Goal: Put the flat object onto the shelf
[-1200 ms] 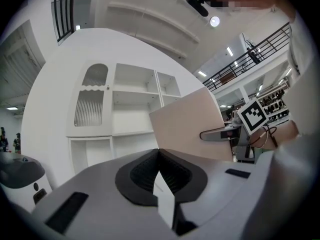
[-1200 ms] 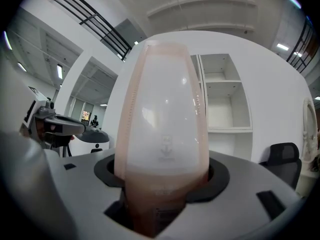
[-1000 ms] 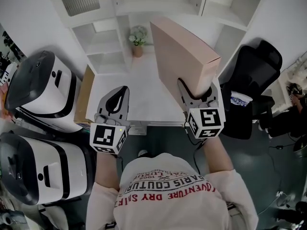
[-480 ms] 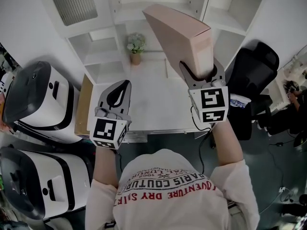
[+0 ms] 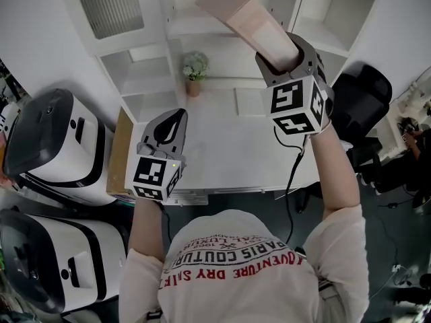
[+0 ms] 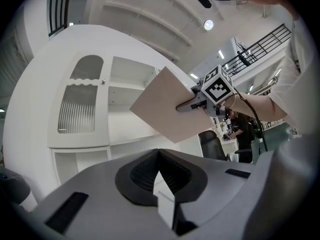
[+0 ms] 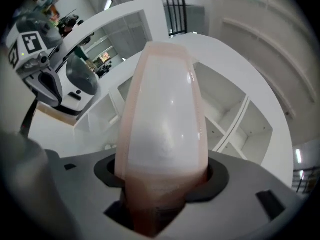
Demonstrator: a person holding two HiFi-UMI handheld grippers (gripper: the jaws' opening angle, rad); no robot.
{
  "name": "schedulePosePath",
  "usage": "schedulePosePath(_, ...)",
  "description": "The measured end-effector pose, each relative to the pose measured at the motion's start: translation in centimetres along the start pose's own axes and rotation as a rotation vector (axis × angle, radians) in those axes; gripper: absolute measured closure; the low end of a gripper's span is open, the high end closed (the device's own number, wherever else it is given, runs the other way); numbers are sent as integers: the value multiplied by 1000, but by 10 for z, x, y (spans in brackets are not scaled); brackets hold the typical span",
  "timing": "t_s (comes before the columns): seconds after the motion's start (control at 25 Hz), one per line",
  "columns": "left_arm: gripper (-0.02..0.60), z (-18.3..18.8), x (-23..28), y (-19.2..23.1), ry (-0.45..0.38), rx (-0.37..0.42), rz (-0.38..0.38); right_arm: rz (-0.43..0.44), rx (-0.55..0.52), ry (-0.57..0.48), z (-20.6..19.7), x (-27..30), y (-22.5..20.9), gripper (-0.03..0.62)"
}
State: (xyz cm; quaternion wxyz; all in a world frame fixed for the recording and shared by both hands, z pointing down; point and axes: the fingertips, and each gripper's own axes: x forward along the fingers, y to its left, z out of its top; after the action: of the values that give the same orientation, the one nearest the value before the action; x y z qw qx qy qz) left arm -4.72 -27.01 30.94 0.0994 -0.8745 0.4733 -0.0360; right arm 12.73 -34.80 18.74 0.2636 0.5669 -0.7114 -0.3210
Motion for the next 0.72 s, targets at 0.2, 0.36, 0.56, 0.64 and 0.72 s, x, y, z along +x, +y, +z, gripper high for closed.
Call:
schedulePosePath(0.2, 569, -3, -1, 10, -11, -27, -7, -18, -252, 35, 34, 21, -5, 281)
schedulePosePath(0.36, 569, -6, -2, 20, -11, -33, -1, -10, -367, 73, 45, 48, 4, 279)
schedulePosePath(0.56, 569, -9, 0, 34, -20, -46, 3, 21, -525, 173, 46, 78, 25, 273)
schedulePosePath(0.64, 569, -12, 0, 39, -20, -49, 2, 28, -584, 193, 50, 88, 34, 273)
schedulePosePath(0.72, 569, -17, 0, 43, -16, -49, 2, 39, -616, 212, 50, 99, 44, 273)
